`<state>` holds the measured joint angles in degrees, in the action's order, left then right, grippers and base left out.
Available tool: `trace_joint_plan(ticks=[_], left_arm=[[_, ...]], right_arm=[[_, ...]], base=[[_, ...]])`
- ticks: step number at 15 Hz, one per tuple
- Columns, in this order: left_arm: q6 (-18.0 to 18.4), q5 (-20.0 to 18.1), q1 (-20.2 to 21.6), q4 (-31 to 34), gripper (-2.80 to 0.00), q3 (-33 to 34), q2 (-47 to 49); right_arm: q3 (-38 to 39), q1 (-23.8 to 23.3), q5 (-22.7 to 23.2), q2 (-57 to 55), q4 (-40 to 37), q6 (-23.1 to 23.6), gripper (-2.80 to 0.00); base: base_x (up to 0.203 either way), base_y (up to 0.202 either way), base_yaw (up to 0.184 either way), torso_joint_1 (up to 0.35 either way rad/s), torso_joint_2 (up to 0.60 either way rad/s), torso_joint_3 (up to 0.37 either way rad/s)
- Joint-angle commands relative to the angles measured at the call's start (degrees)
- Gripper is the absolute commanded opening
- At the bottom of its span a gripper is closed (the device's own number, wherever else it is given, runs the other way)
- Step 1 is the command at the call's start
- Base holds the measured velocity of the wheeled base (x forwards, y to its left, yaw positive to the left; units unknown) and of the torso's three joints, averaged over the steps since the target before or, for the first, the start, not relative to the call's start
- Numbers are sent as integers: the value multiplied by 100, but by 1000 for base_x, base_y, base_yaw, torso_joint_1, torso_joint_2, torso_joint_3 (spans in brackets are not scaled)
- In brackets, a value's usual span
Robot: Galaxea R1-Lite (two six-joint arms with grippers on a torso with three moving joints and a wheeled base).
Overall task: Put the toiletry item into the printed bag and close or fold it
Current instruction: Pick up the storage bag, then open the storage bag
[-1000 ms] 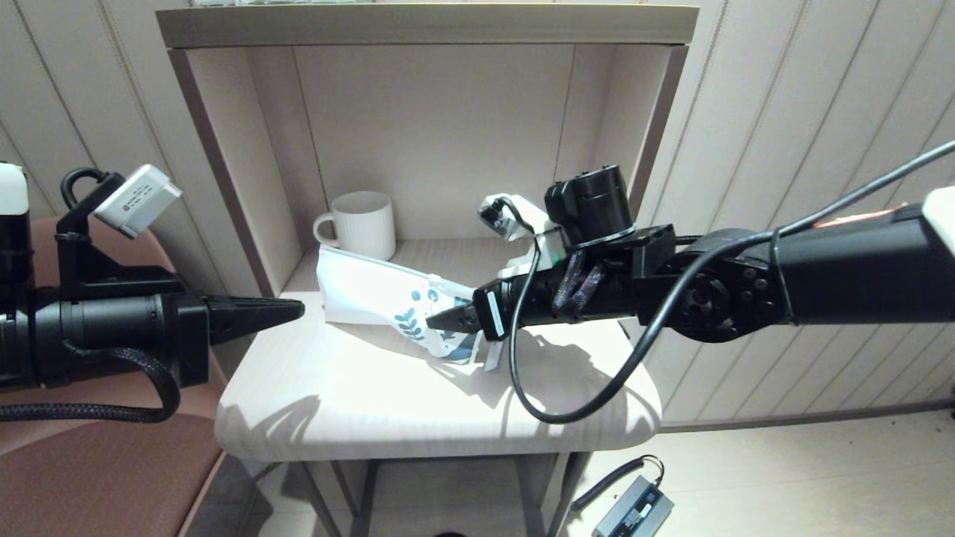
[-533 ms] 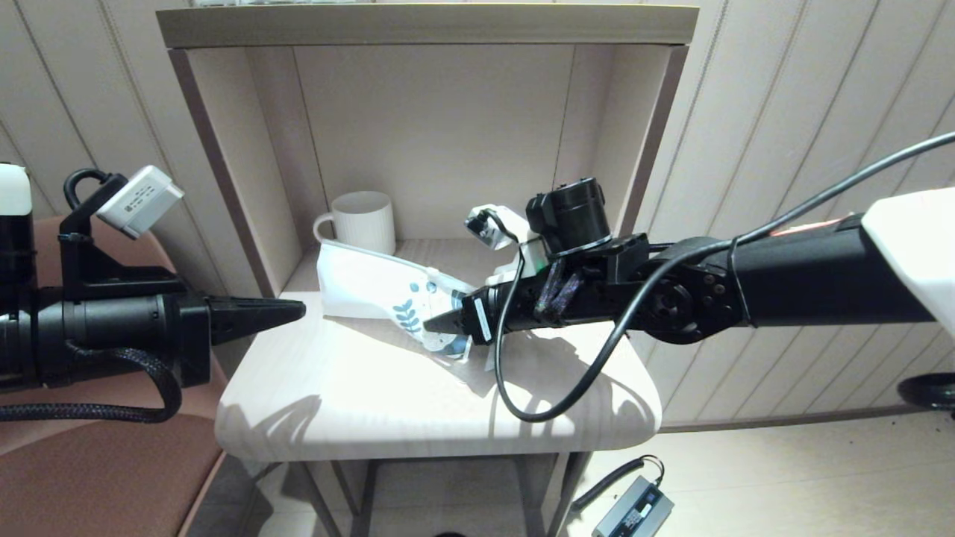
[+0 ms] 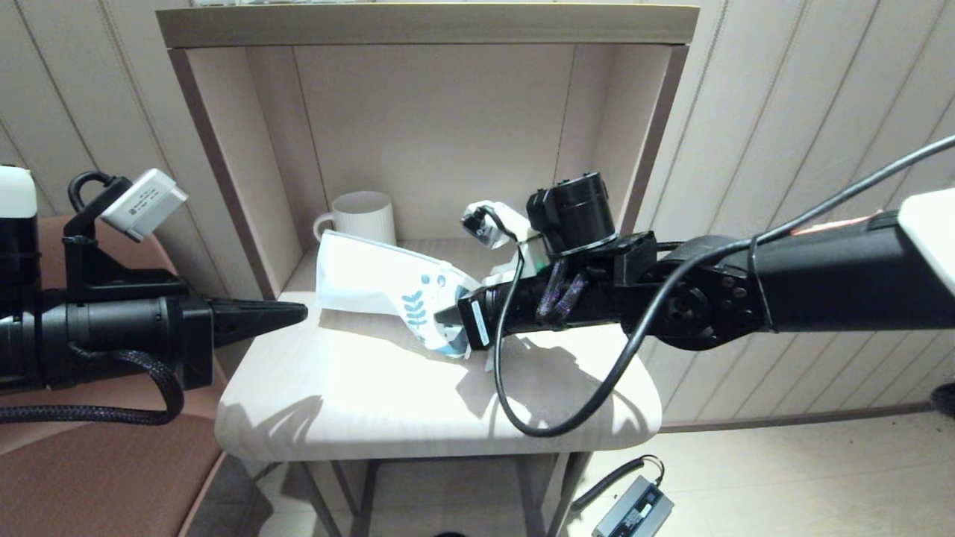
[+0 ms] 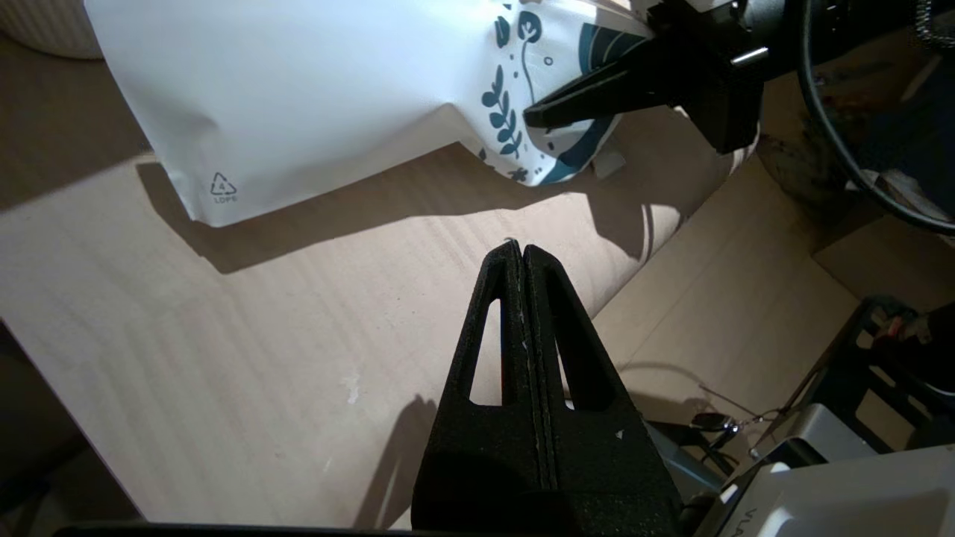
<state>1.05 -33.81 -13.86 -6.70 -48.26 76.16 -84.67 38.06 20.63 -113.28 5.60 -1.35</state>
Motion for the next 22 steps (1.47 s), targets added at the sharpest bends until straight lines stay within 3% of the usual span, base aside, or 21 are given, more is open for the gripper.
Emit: trace_joint_plan(ticks=[1,4,6,9,11,15,18,22], left_arm=[[1,-29,-8,-7,-280,-63,-5],[1,-256,-163,33,-280,-448,-38],[15,-316,-419,95,-280,-942,-23],[192,-341,-806,601,-280,-1820,65],[645,-375,-1303,1202,-280,-2342,265],[1127,-388,-1956,1418,-280,-2684,707],[1226,-476,-2205,1492,-280,-3155,1121],[1246,-821,-2270,2099,-280,-3919,1501]], right_arm=[[262,-2,46,411,17,41,-280],[775,-351,685,1132,-102,667,-280],[840,-829,1368,1644,-1073,1484,-280],[500,-1031,1659,2088,-2629,2245,-280],[307,-921,1681,2223,-3021,2417,-280],[-638,-404,1678,2023,-3832,2475,-280],[-1386,-228,1672,1578,-4644,2629,-280],[-1228,-135,1628,1424,-4648,2710,-280]], base=[[0,0,0,0,0,0],[0,0,0,0,0,0],[0,0,0,0,0,0],[0,0,0,0,0,0],[0,0,0,0,0,0],[0,0,0,0,0,0],[0,0,0,0,0,0],[0,0,0,0,0,0]])
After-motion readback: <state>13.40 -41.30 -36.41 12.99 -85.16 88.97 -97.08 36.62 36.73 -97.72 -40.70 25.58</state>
